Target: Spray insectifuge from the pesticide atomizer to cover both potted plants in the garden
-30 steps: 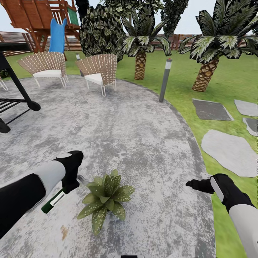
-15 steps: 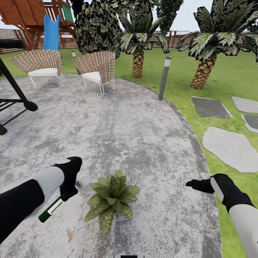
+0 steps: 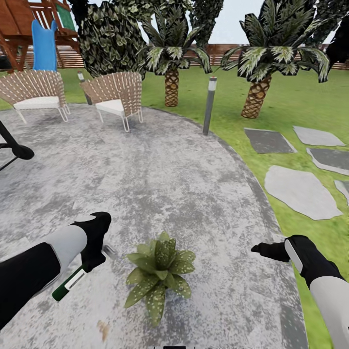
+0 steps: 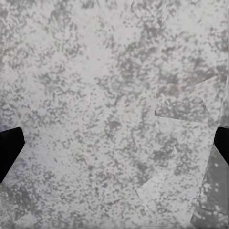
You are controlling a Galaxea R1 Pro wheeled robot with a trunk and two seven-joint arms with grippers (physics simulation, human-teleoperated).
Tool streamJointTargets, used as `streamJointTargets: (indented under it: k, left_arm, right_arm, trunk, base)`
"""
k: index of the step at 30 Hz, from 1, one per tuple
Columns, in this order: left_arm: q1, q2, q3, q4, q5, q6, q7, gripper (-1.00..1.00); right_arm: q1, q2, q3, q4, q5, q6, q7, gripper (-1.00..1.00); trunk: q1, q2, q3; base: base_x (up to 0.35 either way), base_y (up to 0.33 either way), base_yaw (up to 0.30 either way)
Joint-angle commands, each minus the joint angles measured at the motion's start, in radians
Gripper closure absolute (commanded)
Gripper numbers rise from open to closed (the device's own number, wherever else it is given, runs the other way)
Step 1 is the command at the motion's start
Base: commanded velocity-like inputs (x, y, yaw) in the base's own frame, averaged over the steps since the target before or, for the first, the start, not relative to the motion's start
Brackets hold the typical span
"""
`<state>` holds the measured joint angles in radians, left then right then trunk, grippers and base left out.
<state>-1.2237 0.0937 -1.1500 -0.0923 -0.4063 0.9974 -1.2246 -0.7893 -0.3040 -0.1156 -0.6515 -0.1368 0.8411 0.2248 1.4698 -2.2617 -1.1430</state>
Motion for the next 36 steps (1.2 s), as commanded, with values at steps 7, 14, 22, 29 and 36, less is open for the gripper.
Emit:
streamJointTargets:
  k: [7,14,22,29,36]
  left_arm:
    - [0.001,0.001,0.002,-0.004,-0.011,0.007,-0.007,1.0]
    - [0.001,0.001,0.002,-0.004,-0.011,0.008,-0.007,1.0]
    - [0.001,0.001,0.003,-0.004,-0.011,0.007,-0.007,1.0]
    - [0.001,0.0,0.001,-0.004,-0.011,0.007,-0.007,1.0]
    - [0.001,0.0,0.001,-0.004,-0.011,0.007,-0.006,1.0]
  right_arm:
    - [-0.001,0.001,-0.003,-0.001,-0.003,0.006,0.001,-1.0]
    - [-0.001,0.0,-0.003,-0.001,-0.003,0.006,0.001,-1.0]
    - [-0.001,0.0,-0.003,-0.001,-0.003,0.006,0.0,-1.0]
    - [-0.001,0.0,-0.003,-0.002,-0.003,0.007,0.001,-1.0]
    - [-0.001,0.0,-0.003,-0.002,-0.003,0.007,0.001,-1.0]
  trunk:
    - [0.0,0.0,0.003]
    - [0.0,0.0,0.008]
    - [0.0,0.0,0.012]
    - [0.0,0.0,0.013]
    - [0.0,0.0,0.016]
  base:
    - [0.0,0.202,-0.251]
    - [0.0,0.007,-0.251]
    - [0.0,0.076,-0.215]
    - [0.0,0.287,-0.018]
    - [0.0,0.091,-0.214]
